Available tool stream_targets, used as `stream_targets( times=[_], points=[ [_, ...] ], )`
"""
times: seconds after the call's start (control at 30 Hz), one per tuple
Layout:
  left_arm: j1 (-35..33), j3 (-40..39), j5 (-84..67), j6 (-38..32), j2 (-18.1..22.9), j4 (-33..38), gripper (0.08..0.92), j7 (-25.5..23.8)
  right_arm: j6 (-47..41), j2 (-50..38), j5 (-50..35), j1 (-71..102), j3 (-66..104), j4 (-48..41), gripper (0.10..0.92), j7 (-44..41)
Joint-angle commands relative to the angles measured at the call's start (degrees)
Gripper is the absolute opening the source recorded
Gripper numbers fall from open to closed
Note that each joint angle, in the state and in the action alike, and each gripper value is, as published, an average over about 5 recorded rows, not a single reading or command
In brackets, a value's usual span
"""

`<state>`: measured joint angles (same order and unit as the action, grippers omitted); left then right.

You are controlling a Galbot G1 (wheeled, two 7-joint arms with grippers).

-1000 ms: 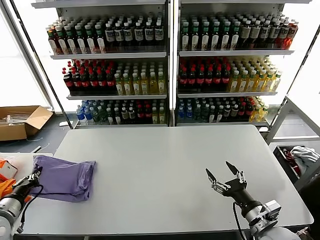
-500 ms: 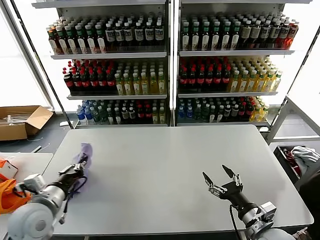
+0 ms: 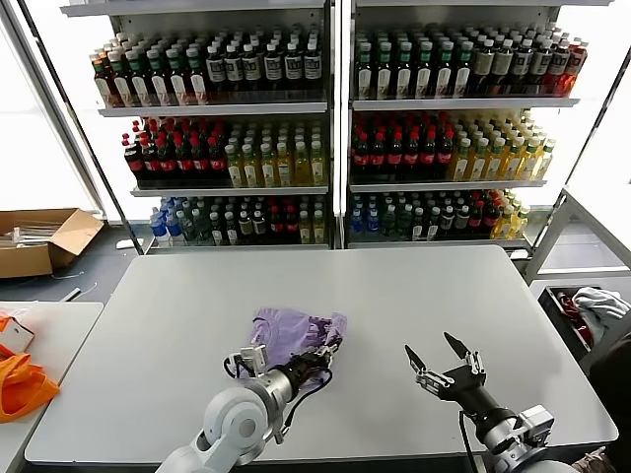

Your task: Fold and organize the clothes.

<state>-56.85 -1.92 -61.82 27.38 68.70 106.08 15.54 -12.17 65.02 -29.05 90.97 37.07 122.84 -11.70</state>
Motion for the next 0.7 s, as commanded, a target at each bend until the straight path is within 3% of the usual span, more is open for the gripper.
stream_targets(
  times=[0.03, 0.3, 0.57, 0.7],
  points=[
    [6.8, -2.9, 4.6, -4.3, 3.5, -4.1, 0.299, -7.5, -0.7, -0.6, -7.6, 0.6, 2.3, -0.5, 0.823, 0.6],
    [3.8, 4.5, 11.6, -9.7, 2.0, -0.4, 0.533, -9.4, -0.8, -1.1, -7.7, -1.5, 1.1, -2.3, 0.823, 1.6],
    [-2.5, 15.6, 14.9, -9.9, -5.3, 8.0, 0.762, -9.7, -4.3, 0.8, -7.8, -7.3, -7.6, -4.8, 0.823, 7.7],
    [-6.6, 22.6, 15.7, -9.5, -8.4, 10.7, 0.817, -9.7, -7.3, 2.9, -8.8, -6.6, -15.1, -4.4, 0.823, 12.0]
  ],
)
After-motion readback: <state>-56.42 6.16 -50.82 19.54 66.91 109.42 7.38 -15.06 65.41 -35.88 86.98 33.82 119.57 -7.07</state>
